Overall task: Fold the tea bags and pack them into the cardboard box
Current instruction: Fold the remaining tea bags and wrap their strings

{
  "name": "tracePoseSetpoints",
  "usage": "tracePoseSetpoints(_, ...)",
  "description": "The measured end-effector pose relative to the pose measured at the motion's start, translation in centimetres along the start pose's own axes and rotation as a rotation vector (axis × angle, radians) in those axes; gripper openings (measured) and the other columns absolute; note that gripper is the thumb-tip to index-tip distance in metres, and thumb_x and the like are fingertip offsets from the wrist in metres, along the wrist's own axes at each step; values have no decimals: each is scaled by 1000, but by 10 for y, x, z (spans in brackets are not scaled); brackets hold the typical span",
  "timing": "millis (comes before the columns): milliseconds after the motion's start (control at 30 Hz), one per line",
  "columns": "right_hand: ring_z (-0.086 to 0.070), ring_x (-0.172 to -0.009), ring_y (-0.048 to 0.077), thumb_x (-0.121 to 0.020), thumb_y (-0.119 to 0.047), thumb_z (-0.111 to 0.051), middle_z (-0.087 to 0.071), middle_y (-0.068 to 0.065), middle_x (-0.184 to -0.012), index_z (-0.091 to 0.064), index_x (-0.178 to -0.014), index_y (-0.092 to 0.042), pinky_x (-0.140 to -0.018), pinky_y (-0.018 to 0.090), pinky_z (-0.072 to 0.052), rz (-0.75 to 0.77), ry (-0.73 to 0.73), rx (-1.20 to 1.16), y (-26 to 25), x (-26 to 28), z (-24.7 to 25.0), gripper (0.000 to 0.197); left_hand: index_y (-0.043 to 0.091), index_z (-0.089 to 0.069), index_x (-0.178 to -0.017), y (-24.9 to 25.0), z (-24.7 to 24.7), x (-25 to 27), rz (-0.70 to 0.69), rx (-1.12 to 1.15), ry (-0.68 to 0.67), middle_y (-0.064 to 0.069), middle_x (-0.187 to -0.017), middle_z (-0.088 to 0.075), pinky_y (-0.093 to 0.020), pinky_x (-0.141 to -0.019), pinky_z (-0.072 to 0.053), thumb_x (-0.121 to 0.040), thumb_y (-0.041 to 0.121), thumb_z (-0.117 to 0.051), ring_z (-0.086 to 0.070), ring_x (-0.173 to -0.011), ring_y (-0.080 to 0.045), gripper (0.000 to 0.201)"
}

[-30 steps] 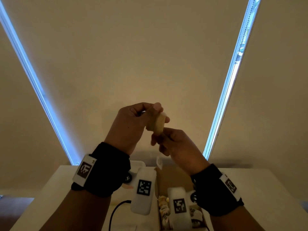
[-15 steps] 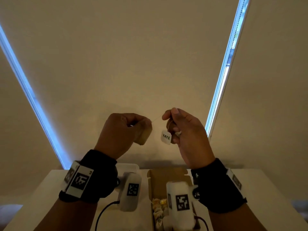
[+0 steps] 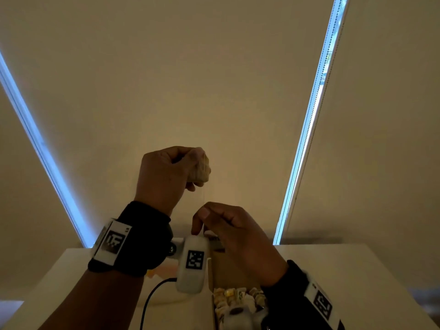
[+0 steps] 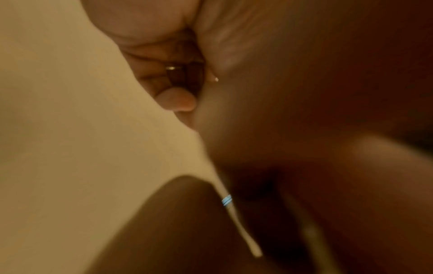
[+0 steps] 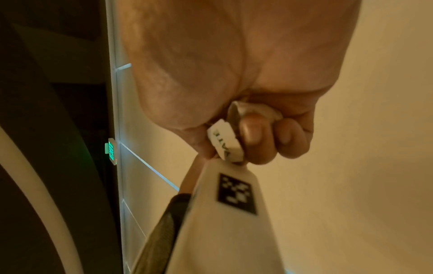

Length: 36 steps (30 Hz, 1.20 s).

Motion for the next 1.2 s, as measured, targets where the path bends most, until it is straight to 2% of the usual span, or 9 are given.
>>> tracePoseSetpoints(100, -41, -67, 24, -107, -26, -46, -50, 29, -83, -66, -81, -9, -60, 29, -37, -18, -14, 8, 3, -1, 7, 38, 12, -78, -91, 3, -4, 2, 59, 91, -35, -8, -78, -78, -25, -53, -53, -96, 27, -68, -71, -62, -21, 19)
tracePoseSetpoints(200, -50, -68, 21, -106, -33, -47, -58, 20, -82, -69, -79, -17, -63, 28, -44, -28, -3, 62, 11, -5, 13, 38, 9, -76, -98, 4, -7, 4, 139, 209, -102, -9, -82, -78, -23, -52, -52, -97, 26, -66, -69, -63, -19, 20)
tracePoseSetpoints(267, -52, -70, 21, -105, -40, -48, -58, 15, -79, -69, -77, -21, -65, 32, -45, -29, -7, 61, 14, -7, 16, 40, 7, -76, -97, 5, -9, 5, 204, 286, -181, -7, -79, -76, -21, -52, -50, -96, 25, -65, -65, -61, -16, 21)
tracePoseSetpoints(367, -51, -67, 10, -96, -49, -49, -57, 1, -75, -70, -78, -17, -59, 23, -41, -40, -23, 5, 12, -10, 26, 42, 7, -77, -92, 6, -15, 11, 276, 406, -359, -4, -74, -68, -19, -50, -44, -88, 27, -66, -57, -59, -13, 23)
tracePoseSetpoints(500, -47, -55, 0, -91, -48, -55, -57, -9, -67, -69, -77, -14, -55, 22, -35, -83, -11, -1, 5, -23, 48, 39, 9, -77, -87, 6, -12, 20, 203, 321, -484, -2, -72, -65, -21, -52, -41, -83, 29, -65, -54, -57, -12, 23)
tracePoseSetpoints(700, -33, -50, 15, -100, -30, -56, -53, 4, -68, -67, -77, -6, -53, 30, -24, -142, 22, -109, -11, -39, 65, 35, 12, -76, -89, 1, -6, 28, -8, -39, -542, -4, -70, -70, -26, -58, -46, -94, 31, -65, -59, -62, -16, 22)
tracePoseSetpoints(867, -29, -49, 13, -102, -20, -53, -49, 8, -70, -69, -87, -1, -51, 26, -27, -316, 41, -227, -9, -43, 61, 29, 6, -77, -95, 0, -5, 29, -77, -125, -435, -2, -75, -77, -13, -61, -50, -94, 15, -69, -70, -65, -8, 12)
tracePoseSetpoints(1067, -34, -54, 11, -100, -9, -52, -59, 6, -76, -64, -119, 13, -57, 28, -27, -324, 55, -411, -5, -41, 50, 31, 23, -81, -90, -11, 2, 24, -155, -300, -247, 8, -75, -77, -22, -70, -56, -94, 25, -71, -73, -73, -9, 11)
tracePoseSetpoints(1200, -39, -57, 10, -97, -14, -61, -62, 2, -75, -74, -107, -4, -59, 27, -31, -270, 79, -369, -3, -38, 47, 19, 17, -81, -89, -9, 0, 25, -128, -263, -249, 9, -67, -74, -8, -59, -46, -98, 18, -65, -65, -59, 1, 18)
Point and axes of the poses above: each hand's wrist, its own x-axis away from the middle knuckle, its own z-axis out of the back of the hand, y = z × x, the point moved 4 cm from there along -x, towards the middle knuckle
